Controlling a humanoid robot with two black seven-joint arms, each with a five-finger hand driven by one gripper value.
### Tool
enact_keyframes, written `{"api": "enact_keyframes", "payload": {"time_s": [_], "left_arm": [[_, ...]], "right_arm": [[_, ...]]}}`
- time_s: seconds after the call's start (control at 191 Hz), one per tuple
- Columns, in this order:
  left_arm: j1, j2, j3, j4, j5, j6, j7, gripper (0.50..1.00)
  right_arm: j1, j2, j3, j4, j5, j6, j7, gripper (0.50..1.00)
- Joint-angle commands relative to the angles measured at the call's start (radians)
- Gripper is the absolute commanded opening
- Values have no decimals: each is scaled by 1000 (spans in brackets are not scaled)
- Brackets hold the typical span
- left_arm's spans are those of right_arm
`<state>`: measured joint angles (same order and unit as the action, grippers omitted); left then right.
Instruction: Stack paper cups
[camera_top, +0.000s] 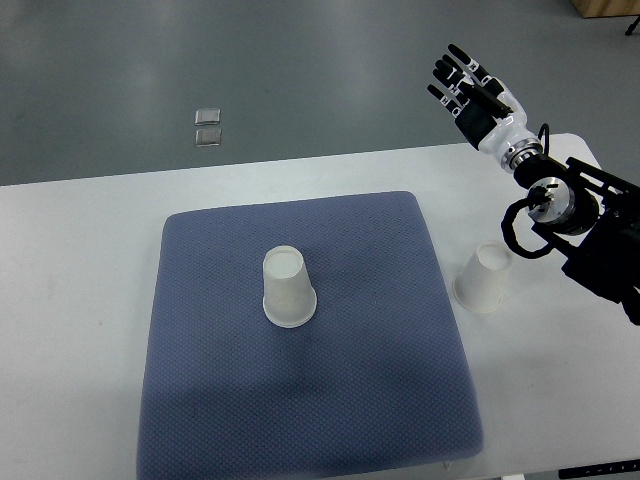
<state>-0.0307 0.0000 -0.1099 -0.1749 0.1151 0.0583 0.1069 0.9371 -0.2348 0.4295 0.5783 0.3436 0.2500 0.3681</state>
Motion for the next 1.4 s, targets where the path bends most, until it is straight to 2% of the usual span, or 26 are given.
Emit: {"api": "enact_keyframes", "payload": {"time_s": [0.0, 1.394], "left_arm": [[0, 0, 1, 0, 0, 0, -6, 1000], [6, 0, 9, 9, 0, 5, -6, 1000]], "right_arm": [[0, 0, 0, 0, 0, 0, 0, 913], [14, -14, -6, 5, -11, -17, -3, 913]]}}
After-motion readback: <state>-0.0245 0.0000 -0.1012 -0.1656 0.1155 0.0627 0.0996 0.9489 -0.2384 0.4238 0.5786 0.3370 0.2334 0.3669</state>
